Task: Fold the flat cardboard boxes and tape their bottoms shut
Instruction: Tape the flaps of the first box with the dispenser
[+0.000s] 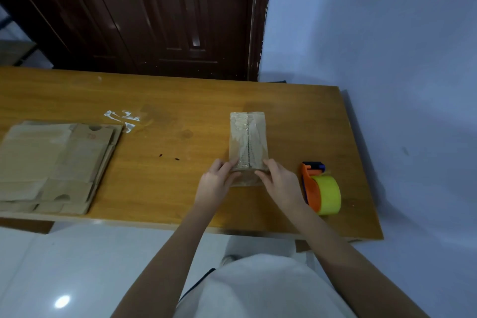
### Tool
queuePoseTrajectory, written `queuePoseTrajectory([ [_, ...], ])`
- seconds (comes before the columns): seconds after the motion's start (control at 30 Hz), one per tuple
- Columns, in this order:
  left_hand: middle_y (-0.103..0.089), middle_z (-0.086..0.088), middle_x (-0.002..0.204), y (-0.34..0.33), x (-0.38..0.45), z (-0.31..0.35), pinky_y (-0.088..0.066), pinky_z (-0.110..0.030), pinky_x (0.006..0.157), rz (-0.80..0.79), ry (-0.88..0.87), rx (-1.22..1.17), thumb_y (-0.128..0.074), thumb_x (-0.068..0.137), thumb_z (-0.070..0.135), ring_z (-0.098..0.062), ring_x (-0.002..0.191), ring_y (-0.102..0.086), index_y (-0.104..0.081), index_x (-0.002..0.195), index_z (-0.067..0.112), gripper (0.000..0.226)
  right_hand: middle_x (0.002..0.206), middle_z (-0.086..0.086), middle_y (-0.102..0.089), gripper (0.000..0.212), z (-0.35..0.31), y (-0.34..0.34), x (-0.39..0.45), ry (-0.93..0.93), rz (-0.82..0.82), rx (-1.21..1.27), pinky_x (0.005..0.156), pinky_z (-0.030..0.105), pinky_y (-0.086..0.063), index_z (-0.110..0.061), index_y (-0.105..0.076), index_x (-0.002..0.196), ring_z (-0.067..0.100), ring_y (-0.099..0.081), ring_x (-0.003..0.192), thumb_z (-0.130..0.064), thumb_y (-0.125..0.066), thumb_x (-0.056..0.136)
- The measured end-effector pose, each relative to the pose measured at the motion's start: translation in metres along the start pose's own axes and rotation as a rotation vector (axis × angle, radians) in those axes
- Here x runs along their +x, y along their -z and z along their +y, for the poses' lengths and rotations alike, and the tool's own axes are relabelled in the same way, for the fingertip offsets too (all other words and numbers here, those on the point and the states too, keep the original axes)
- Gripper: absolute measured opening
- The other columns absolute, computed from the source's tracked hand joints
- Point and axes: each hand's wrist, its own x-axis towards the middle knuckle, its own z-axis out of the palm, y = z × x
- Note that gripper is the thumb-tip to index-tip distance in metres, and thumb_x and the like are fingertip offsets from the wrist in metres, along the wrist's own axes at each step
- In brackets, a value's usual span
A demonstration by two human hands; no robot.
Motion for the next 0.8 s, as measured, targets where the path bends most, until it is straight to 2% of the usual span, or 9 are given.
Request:
queuePoseTrajectory([
  [0.1, -0.057, -0.003, 0.086, 0.000, -0.001, 0.005, -0.047, -0.023, 0.045, 0.000, 0.052, 0.001, -0.070, 0.083, 0.033, -0.012, 0.058, -0.053, -0.064, 0.116, 0.011, 0.041, 0.090, 0.003, -0.070, 0.038, -0.002, 0.002, -0.001, -0.016, 0.036, -0.043, 0.051, 0.021, -0.051, -0.008, -0.061, 0.102, 0.012, -0.067, 0.069, -0.039, -0.069, 0.082],
  [0.2, -0.059, -0.005, 0.085, -0.001, 0.000, 0.009, -0.046, -0.022, 0.048, -0.014, 0.107, 0.002, -0.077, 0.077, 0.030, -0.016, 0.061, -0.058, -0.066, 0.111, 0.009, 0.041, 0.086, -0.001, -0.070, 0.044, -0.009, 0.004, 0.005, -0.059, 0.008, -0.120, 0.047, 0.020, -0.044, -0.010, -0.061, 0.099, 0.012, -0.066, 0.065, -0.047, -0.072, 0.077],
  [0.27, -0.061, -0.007, 0.086, 0.001, 0.004, 0.009, -0.050, -0.028, 0.052, -0.021, 0.131, -0.005, -0.076, 0.078, 0.028, -0.022, 0.064, -0.061, -0.067, 0.111, 0.010, 0.039, 0.084, 0.001, -0.069, 0.042, -0.010, 0.008, 0.011, -0.082, -0.041, -0.135, 0.051, 0.023, -0.042, -0.009, -0.060, 0.100, 0.016, -0.066, 0.066, -0.045, -0.069, 0.081],
  [0.33, -0.063, -0.008, 0.091, 0.006, 0.009, 0.006, -0.052, -0.030, 0.063, -0.046, 0.149, -0.050, -0.074, 0.080, 0.025, -0.023, 0.073, -0.063, -0.067, 0.115, 0.011, 0.039, 0.083, 0.005, -0.069, 0.038, -0.004, 0.014, 0.017, -0.067, -0.104, -0.106, 0.056, 0.027, -0.048, -0.008, -0.061, 0.100, 0.019, -0.065, 0.068, -0.042, -0.066, 0.085],
  [0.4, -0.064, -0.008, 0.096, 0.011, 0.012, 0.002, -0.047, -0.023, 0.069, -0.069, 0.124, -0.106, -0.071, 0.082, 0.019, -0.024, 0.081, -0.064, -0.066, 0.118, 0.012, 0.037, 0.082, 0.007, -0.070, 0.034, 0.004, 0.019, 0.019, -0.019, -0.129, -0.058, 0.059, 0.031, -0.053, -0.007, -0.064, 0.100, 0.020, -0.066, 0.066, -0.038, -0.064, 0.087],
  [0.5, -0.064, -0.010, 0.097, 0.015, 0.014, -0.001, -0.040, -0.019, 0.070, -0.108, 0.063, -0.081, -0.065, 0.087, 0.015, -0.025, 0.084, -0.062, -0.064, 0.122, 0.011, 0.035, 0.082, 0.010, -0.072, 0.029, 0.013, 0.019, 0.019, 0.040, -0.115, -0.017, 0.058, 0.033, -0.055, -0.005, -0.067, 0.101, 0.022, -0.067, 0.063, -0.031, -0.066, 0.088],
  [0.63, -0.063, -0.014, 0.097, 0.014, 0.011, -0.007, -0.049, -0.026, 0.070, -0.139, -0.025, -0.041, -0.062, 0.087, 0.002, -0.030, 0.083, -0.064, -0.062, 0.123, 0.008, 0.037, 0.087, 0.011, -0.073, 0.020, 0.015, 0.018, 0.016, 0.082, -0.091, 0.051, 0.060, 0.035, -0.057, -0.003, -0.069, 0.103, 0.022, -0.068, 0.064, -0.017, -0.064, 0.089],
  [0.73, -0.064, -0.013, 0.100, 0.015, 0.008, -0.013, -0.042, -0.009, 0.078, -0.158, -0.047, -0.070, -0.058, 0.084, -0.012, -0.027, 0.090, -0.064, -0.060, 0.126, 0.009, 0.047, 0.092, 0.010, -0.073, 0.022, 0.017, 0.021, 0.013, 0.065, -0.121, 0.071, 0.065, 0.035, -0.058, -0.004, -0.066, 0.112, 0.019, -0.069, 0.068, -0.013, -0.057, 0.093],
  [0.8, -0.064, -0.010, 0.107, 0.022, 0.008, -0.012, -0.041, -0.008, 0.081, -0.171, -0.006, -0.130, -0.056, 0.089, -0.004, -0.023, 0.097, -0.063, -0.057, 0.129, 0.012, 0.043, 0.094, 0.006, -0.072, 0.026, 0.017, 0.023, 0.012, 0.034, -0.182, 0.075, 0.063, 0.027, -0.056, -0.008, -0.062, 0.119, 0.015, -0.067, 0.069, -0.016, -0.053, 0.096],
])
